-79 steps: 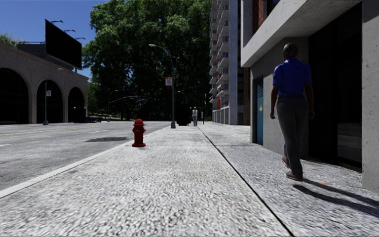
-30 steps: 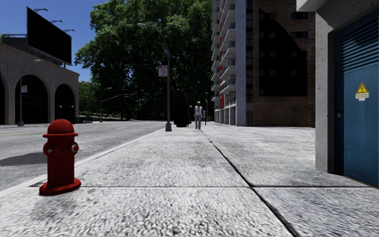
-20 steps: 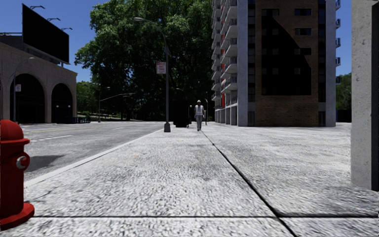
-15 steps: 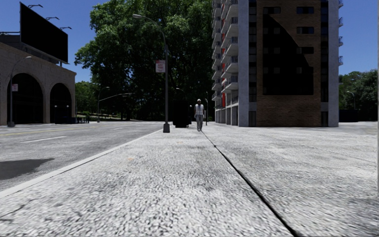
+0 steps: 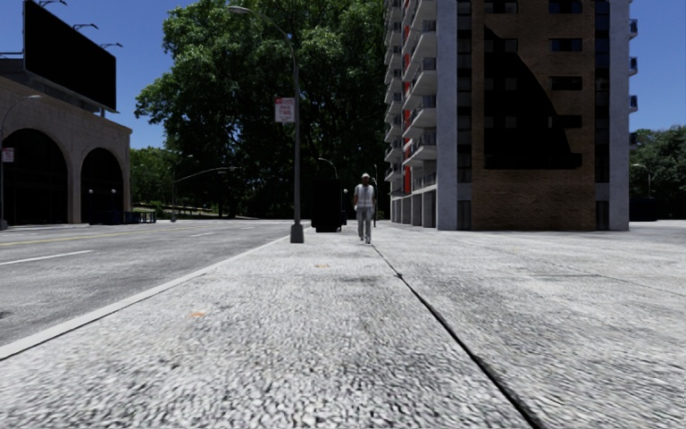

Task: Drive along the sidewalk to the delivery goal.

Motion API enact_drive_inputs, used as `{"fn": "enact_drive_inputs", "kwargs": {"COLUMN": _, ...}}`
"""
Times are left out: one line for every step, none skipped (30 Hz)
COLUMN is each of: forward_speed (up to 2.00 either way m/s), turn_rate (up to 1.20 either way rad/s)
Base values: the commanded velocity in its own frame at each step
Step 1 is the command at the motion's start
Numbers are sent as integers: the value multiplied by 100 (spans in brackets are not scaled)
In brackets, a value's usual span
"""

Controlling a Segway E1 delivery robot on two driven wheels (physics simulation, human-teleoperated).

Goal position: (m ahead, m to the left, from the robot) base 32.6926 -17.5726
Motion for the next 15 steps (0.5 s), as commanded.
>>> {"fn": "enact_drive_inputs", "kwargs": {"forward_speed": 200, "turn_rate": 0}}
{"fn": "enact_drive_inputs", "kwargs": {"forward_speed": 200, "turn_rate": 0}}
{"fn": "enact_drive_inputs", "kwargs": {"forward_speed": 200, "turn_rate": 0}}
{"fn": "enact_drive_inputs", "kwargs": {"forward_speed": 200, "turn_rate": 0}}
{"fn": "enact_drive_inputs", "kwargs": {"forward_speed": 200, "turn_rate": 0}}
{"fn": "enact_drive_inputs", "kwargs": {"forward_speed": 200, "turn_rate": 0}}
{"fn": "enact_drive_inputs", "kwargs": {"forward_speed": 200, "turn_rate": 0}}
{"fn": "enact_drive_inputs", "kwargs": {"forward_speed": 200, "turn_rate": 0}}
{"fn": "enact_drive_inputs", "kwargs": {"forward_speed": 200, "turn_rate": 0}}
{"fn": "enact_drive_inputs", "kwargs": {"forward_speed": 200, "turn_rate": -2}}
{"fn": "enact_drive_inputs", "kwargs": {"forward_speed": 200, "turn_rate": -2}}
{"fn": "enact_drive_inputs", "kwargs": {"forward_speed": 200, "turn_rate": -9}}
{"fn": "enact_drive_inputs", "kwargs": {"forward_speed": 200, "turn_rate": -17}}
{"fn": "enact_drive_inputs", "kwargs": {"forward_speed": 200, "turn_rate": -22}}
{"fn": "enact_drive_inputs", "kwargs": {"forward_speed": 200, "turn_rate": -31}}
